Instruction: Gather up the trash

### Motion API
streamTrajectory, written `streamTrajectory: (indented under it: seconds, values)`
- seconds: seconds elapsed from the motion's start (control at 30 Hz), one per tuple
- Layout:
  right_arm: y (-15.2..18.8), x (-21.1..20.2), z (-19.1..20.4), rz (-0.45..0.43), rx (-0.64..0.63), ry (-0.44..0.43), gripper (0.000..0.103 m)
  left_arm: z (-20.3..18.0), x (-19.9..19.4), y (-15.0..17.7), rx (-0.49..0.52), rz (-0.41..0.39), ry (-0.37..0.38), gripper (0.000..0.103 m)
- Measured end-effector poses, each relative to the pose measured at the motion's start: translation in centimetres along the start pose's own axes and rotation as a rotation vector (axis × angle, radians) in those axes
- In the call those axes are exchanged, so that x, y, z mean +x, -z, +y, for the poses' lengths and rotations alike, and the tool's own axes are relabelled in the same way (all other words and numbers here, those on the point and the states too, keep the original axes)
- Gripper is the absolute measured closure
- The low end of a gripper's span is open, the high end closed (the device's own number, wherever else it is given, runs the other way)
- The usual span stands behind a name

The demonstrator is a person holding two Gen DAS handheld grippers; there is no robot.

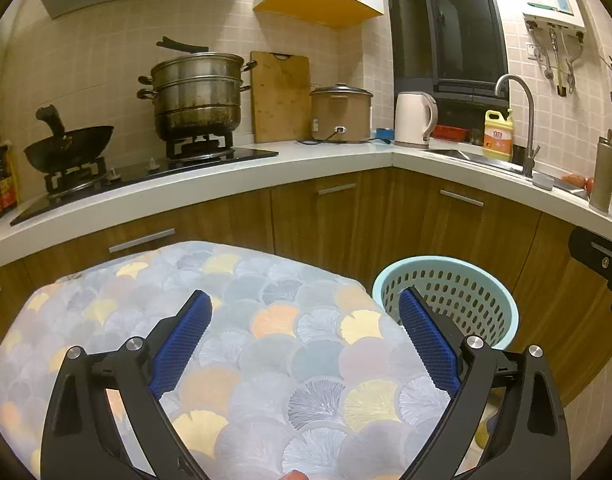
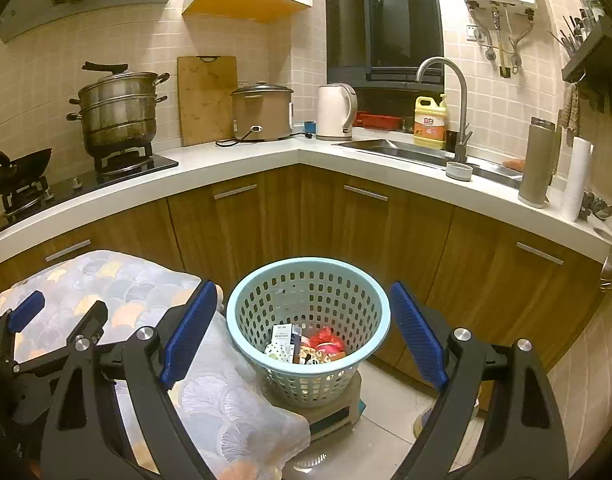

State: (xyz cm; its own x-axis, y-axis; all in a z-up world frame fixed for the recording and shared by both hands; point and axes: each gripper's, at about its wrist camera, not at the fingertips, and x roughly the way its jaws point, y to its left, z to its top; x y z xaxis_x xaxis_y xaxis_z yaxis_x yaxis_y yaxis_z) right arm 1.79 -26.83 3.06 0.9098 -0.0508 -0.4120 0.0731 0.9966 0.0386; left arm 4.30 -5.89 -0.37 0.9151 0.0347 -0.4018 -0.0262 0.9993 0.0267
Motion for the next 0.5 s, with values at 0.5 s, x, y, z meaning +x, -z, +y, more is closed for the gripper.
streamTrajectory:
  seconds: [0.5]
  values:
    - [0.12, -0.21, 0.71, -0.008, -0.018, -0.019, 0.019, 0.18, 0.22, 0.05, -0.008, 0.012, -0.01, 0.008]
